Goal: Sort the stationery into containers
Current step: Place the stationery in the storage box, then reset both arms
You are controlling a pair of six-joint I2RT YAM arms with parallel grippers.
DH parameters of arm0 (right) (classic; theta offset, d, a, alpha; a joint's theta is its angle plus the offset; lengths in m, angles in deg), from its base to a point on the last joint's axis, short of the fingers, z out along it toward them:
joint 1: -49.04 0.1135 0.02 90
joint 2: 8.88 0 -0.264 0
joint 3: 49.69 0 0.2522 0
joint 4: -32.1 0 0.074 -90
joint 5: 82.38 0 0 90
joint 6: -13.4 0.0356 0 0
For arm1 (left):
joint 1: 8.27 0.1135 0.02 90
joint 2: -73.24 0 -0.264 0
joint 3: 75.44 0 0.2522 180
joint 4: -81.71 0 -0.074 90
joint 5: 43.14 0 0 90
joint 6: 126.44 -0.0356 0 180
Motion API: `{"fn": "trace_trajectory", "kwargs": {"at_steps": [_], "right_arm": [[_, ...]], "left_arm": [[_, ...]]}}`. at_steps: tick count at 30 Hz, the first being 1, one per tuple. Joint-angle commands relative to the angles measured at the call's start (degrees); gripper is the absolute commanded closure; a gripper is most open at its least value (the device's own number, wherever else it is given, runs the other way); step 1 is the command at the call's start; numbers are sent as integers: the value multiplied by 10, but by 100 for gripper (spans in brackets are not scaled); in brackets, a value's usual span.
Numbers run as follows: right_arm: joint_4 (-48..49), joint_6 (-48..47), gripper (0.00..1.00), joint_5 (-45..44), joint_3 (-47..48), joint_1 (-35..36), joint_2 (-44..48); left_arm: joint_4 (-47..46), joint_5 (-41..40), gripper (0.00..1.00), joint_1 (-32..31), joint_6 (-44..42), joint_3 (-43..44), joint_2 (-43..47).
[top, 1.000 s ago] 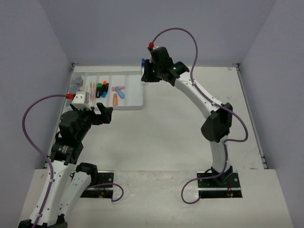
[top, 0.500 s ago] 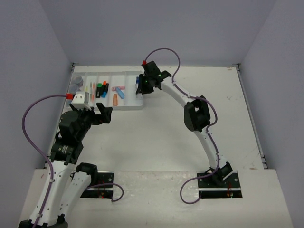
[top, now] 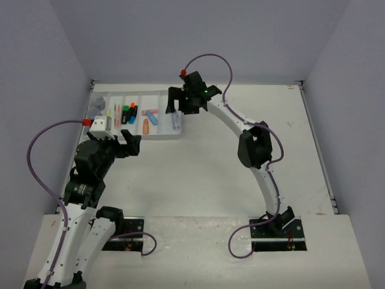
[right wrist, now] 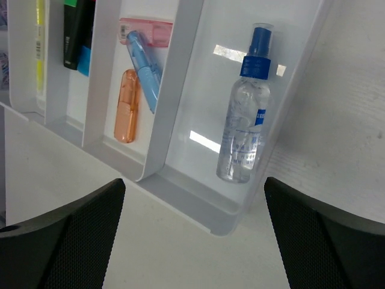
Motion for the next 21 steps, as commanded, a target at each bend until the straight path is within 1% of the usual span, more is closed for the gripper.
{"fn": "trace_trajectory", "kwargs": {"at_steps": [1, 2, 4, 5, 6, 7, 12, 14, 16, 18, 21], "right_arm": [[18, -51, 1, -39, -95, 2, 239], [44, -58, 1, -56, -157, 2, 294], [89, -73, 1, -104, -311, 2, 426], [115, -80, 1, -127, -367, 2, 480], [127, -92, 1, -164, -448, 2, 561], [135, -99, 1, -197, -502, 2, 619], [131, -131, 1, -357, -683, 2, 831], [112, -142, 1, -398, -730, 2, 875], [85, -134, 1, -447, -746, 2, 919], [50, -102, 1, -482, -760, 2, 961], [3, -45, 1, -518, -771, 2, 1016]], "left_arm": [[-8, -72, 0, 6, 12, -1, 6], [-4, -97, 0, 7, 15, 2, 8], [4, -131, 0, 7, 20, 6, 8], [7, -153, 0, 8, 21, 8, 7], [13, -167, 0, 8, 21, 9, 7], [17, -185, 0, 8, 22, 11, 7], [33, -252, 0, 8, 24, 23, -6], [32, -263, 0, 8, 27, 19, -14], [26, -273, 0, 8, 33, 11, -25], [27, -270, 0, 8, 39, 5, -27], [22, -261, 0, 6, 29, -11, -5]]}}
